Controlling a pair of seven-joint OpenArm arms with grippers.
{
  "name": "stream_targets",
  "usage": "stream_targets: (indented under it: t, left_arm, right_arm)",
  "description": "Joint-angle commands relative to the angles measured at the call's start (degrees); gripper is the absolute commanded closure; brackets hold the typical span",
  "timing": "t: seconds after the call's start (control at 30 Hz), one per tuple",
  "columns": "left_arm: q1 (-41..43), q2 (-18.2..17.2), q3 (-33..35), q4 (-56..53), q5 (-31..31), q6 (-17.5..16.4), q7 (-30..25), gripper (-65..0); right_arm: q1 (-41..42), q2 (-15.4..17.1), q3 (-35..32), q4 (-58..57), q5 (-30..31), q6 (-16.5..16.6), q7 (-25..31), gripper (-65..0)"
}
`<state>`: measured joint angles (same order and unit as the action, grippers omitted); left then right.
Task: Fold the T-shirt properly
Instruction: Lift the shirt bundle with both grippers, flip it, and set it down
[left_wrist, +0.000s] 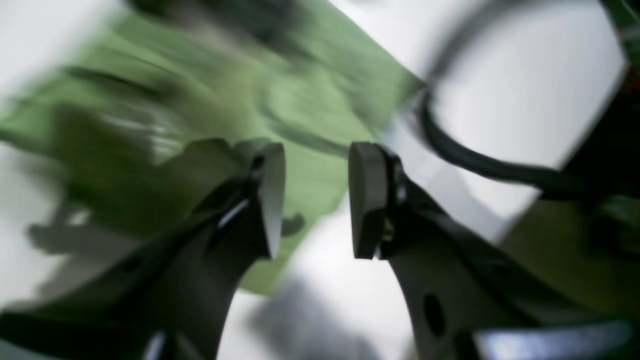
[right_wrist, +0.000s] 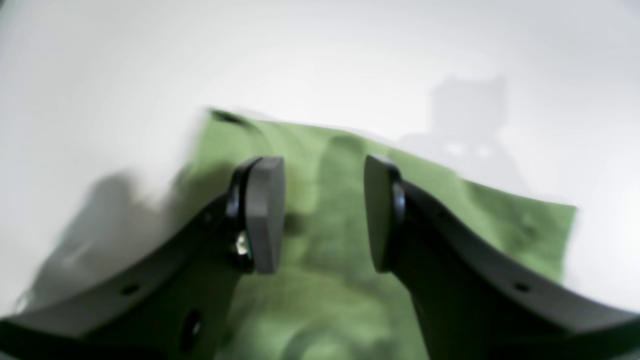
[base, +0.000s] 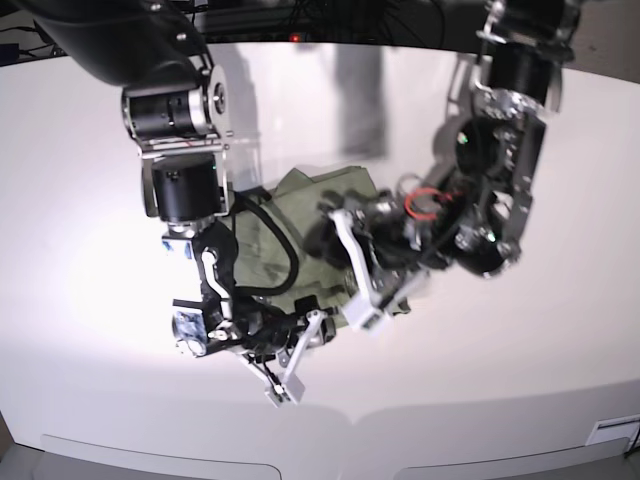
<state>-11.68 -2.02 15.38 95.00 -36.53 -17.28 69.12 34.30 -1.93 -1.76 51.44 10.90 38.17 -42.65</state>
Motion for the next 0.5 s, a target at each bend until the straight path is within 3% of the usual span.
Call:
stream_targets:
  t: [0.0,0.17,0.27,0.47]
  left_arm:
    - [-0.04,0.68,-0.33,0.96,-0.52,-0.42,-1.01,-21.5]
    - [5.68,3.93,-0.33,0.96,-0.37,-2.95,-2.40,-21.5]
    - [9.60,3.87,-0.28,0.87,4.31,-3.32,-6.21,-21.5]
    - [15.78,3.76,-0.31,-0.28,10.21,-3.39,-13.42,-21.5]
  right_arm:
    - [2.95,0.55,-0.68,-1.77,-0.57,0.28,2.78,-26.5]
    - [5.42,3.67,-6.58,-6.75,-1.11,-0.57,3.69,-26.5]
    - [5.46,5.46,-9.20,-6.75,-1.92,-2.27,3.58,-26.5]
    - [2.69,8.66,-11.19,-6.75,-1.70,-2.23,2.56,-26.5]
